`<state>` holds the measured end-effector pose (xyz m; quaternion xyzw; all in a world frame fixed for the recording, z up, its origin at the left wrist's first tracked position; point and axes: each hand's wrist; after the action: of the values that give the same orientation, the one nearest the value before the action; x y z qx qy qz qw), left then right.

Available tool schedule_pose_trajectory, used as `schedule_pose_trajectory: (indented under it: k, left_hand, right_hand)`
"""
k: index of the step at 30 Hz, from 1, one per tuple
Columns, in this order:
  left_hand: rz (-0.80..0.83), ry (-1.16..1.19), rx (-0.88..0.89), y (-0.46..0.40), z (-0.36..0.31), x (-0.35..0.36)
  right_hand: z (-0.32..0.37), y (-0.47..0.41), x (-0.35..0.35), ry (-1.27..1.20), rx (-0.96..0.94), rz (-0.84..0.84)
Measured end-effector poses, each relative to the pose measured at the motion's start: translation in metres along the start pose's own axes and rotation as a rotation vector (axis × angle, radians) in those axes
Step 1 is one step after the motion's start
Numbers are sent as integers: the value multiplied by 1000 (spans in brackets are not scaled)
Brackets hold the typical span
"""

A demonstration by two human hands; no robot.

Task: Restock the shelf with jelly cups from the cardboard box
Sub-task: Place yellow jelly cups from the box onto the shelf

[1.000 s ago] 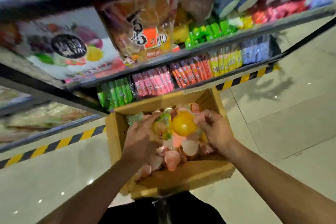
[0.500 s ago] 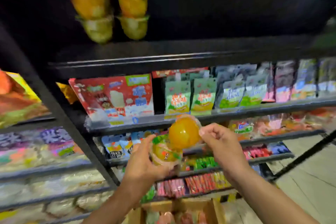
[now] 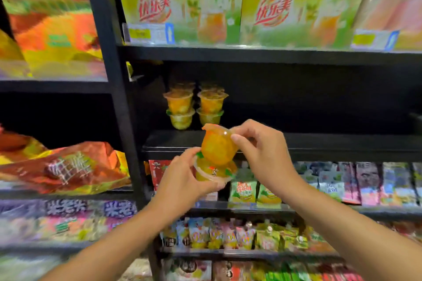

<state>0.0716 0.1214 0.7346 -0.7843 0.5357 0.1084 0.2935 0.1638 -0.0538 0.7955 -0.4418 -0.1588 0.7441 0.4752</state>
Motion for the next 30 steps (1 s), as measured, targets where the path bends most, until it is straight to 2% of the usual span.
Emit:
schedule_pose_trajectory:
  k: [5,9,14,19,24,30]
  left_hand:
    - [-47,112,-93,-16,-8,-25]
    - [-84,93,-113,-33,-8,-49]
    - [-105,150,-126,-48,-3,-65]
    - [-140,217,-120,-61,9,-71]
    - [-170,236,-116,-77,23,-73]
    - [-173,169,-134,-91,42,-76]
  right_hand:
    - [0,-31,9,185,-118,21]
    - [1,-56,14,276,-229,-18]
    - [-6,-81,29,235,-296,16]
    - [-12,-97,47,189,-283,28]
    - [-19,-106,64,9,-150,67]
    - [-32,-116,77,25,-121,131]
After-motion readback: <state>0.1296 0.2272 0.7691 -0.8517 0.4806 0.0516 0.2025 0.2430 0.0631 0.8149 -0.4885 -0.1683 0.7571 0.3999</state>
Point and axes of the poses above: each hand's wrist, its own y-axis away from the middle knuckle, its own x-axis out of the palm, z = x × y, and after that the axes turned 4 degrees about z, right-handed
